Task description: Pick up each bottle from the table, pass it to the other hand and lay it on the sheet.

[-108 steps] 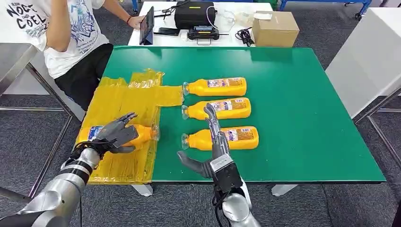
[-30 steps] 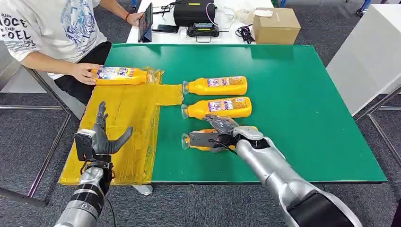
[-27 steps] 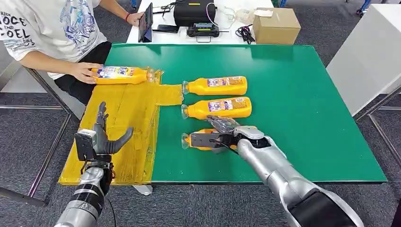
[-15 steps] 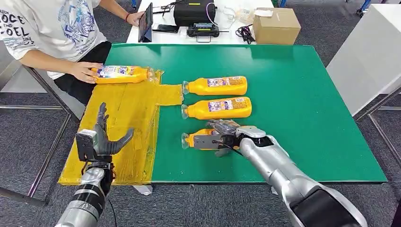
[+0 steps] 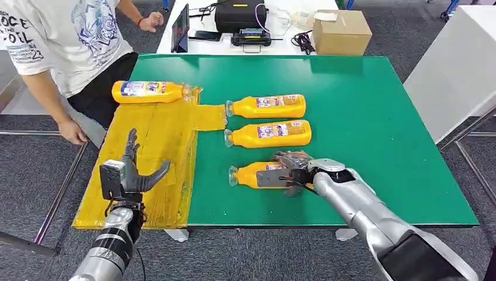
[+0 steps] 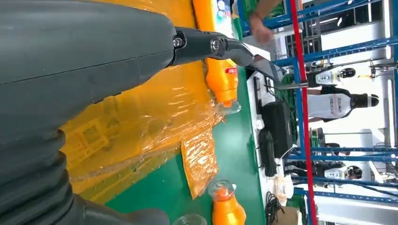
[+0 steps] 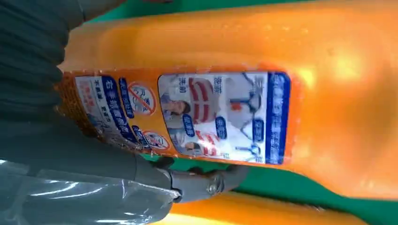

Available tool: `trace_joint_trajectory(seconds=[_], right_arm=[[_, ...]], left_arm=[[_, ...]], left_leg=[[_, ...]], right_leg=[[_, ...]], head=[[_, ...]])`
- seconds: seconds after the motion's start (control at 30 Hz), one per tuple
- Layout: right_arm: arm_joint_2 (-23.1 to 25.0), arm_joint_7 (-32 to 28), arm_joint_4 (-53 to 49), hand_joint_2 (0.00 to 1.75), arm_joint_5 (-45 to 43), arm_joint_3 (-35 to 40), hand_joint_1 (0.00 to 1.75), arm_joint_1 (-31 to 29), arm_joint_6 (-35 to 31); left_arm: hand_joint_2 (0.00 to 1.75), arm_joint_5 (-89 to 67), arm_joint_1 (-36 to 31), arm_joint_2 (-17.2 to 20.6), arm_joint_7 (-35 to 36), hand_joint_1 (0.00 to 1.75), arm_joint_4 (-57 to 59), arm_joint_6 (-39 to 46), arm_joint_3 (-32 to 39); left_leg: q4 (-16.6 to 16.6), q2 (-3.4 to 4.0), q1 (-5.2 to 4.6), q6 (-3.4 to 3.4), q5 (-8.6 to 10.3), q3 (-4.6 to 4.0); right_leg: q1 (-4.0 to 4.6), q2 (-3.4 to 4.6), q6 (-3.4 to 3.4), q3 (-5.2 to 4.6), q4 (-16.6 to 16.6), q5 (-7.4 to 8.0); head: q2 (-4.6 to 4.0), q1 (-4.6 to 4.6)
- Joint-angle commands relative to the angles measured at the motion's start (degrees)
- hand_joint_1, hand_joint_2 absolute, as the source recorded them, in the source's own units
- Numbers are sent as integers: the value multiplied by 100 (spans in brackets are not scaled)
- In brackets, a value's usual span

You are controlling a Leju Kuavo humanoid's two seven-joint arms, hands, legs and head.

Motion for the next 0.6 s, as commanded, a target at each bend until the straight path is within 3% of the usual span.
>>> trace_joint_trajectory(seconds=[0.03, 0.17, 0.2, 0.23, 0.27, 0.6], right_arm=[[-246, 83, -47, 175, -21, 562, 0, -63, 45], [-322, 246, -101, 175, -105, 806, 0, -77, 49], [-325, 266, -95, 175, -105, 860, 12, -76, 41], [-325, 246, -74, 175, -124, 936, 119, -83, 67], [-325, 228, -62, 175, -151, 976, 140, -90, 65], [-325, 228, -62, 175, -151, 976, 140, -90, 65]], left_arm=[[175, 38, -270, -5, -105, 0, 447, 5, -91], [175, 68, -250, -15, -105, 0, 440, 3, -86], [175, 66, -251, -17, -105, 0, 443, 5, -90], [175, 70, -276, -25, -105, 0, 476, 4, -89], [175, 70, -282, -28, -105, 0, 483, 3, -93], [175, 70, -282, -28, -105, 0, 483, 3, -93]], left_leg=[[-1, -1, 3, -6, -3, 9], [-1, 2, 8, -12, -11, 25], [0, -1, 6, -8, -6, 16], [-1, -4, 7, -10, -8, 22], [-1, -3, 5, -5, -3, 11], [0, 4, 5, -7, -2, 21]], right_leg=[[4, -4, -8, 10, -1, -4], [10, -4, -15, 27, -3, -10], [8, -6, -10, 18, -2, -7], [8, -9, -13, 25, -2, -10], [6, -6, -7, 13, -3, -4], [5, -4, -9, 21, -2, -2]], head=[[0, -2], [0, 0], [0, -2], [0, -2], [0, 0], [0, -2]])
